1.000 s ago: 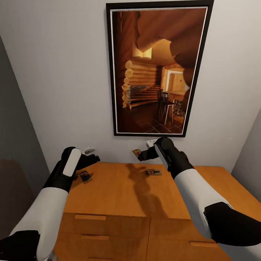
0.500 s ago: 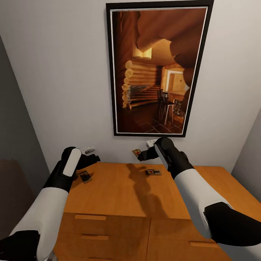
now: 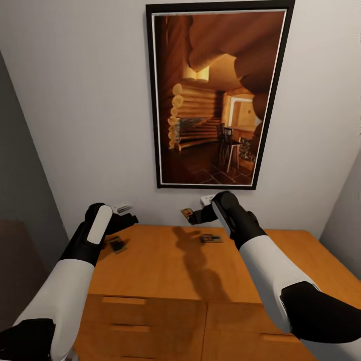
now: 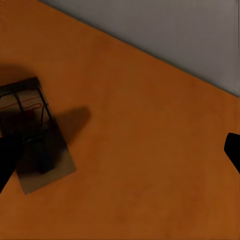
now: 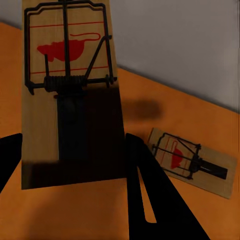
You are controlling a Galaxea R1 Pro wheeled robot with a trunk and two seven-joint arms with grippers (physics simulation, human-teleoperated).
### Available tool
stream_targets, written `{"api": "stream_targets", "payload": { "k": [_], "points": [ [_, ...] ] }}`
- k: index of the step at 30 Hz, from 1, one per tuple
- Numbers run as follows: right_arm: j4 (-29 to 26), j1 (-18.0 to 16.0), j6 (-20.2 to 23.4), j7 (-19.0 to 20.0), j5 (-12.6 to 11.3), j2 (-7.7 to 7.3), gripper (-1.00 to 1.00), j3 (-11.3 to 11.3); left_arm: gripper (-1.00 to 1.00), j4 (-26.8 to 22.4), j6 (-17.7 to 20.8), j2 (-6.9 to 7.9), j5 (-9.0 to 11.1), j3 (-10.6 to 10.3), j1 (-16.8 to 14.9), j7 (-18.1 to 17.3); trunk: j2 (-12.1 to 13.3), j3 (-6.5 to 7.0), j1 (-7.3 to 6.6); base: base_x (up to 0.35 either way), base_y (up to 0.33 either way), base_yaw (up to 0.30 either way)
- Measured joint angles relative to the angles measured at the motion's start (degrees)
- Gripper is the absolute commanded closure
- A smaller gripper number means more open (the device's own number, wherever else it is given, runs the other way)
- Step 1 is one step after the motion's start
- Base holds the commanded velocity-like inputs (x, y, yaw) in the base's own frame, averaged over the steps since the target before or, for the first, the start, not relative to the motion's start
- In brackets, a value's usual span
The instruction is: Take the four mousetraps from the cabinet in the bathroom and place them on the bathroom floor. Make sure all four end up on the same floor surface, and ensure that at least two of them are either under or directly next to the same bathroom sink.
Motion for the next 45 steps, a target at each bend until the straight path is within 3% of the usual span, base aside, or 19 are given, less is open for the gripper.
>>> {"api": "stream_targets", "payload": {
  "k": [23, 32, 38, 45],
  "points": [
    [-0.01, 0.01, 0.0, 0.1, 0.05, -0.05, 1.0, 0.01, -1.0, 1.68, 0.0, 0.5, 0.01, 0.05, -0.01, 0.48, 0.0, 0.0, 0.0, 0.0, -0.054, 0.0],
    [-0.01, 0.23, 0.01, 0.28, -0.04, 0.58, 1.0, 0.01, -1.0, 13.72, -1.35, 4.75, -0.37, 0.4, -0.02, 3.66, 0.0, 0.0, 0.0, 0.0, 0.0, 0.0],
    [-0.01, 0.51, 0.0, 0.28, -0.01, 0.69, 1.0, 0.01, -1.0, 13.15, -2.32, 7.13, -0.31, 0.44, -0.02, 4.09, 0.0, 0.0, 0.0, 0.0, 0.0, 0.0],
    [-0.01, 0.78, 0.0, 0.26, 0.02, 0.71, 1.0, 0.01, -1.0, 11.38, -3.35, 7.4, -0.22, 1.28, -0.01, 4.18, 0.0, 0.0, 0.0, 0.0, 0.0, 0.0]
  ]
}}
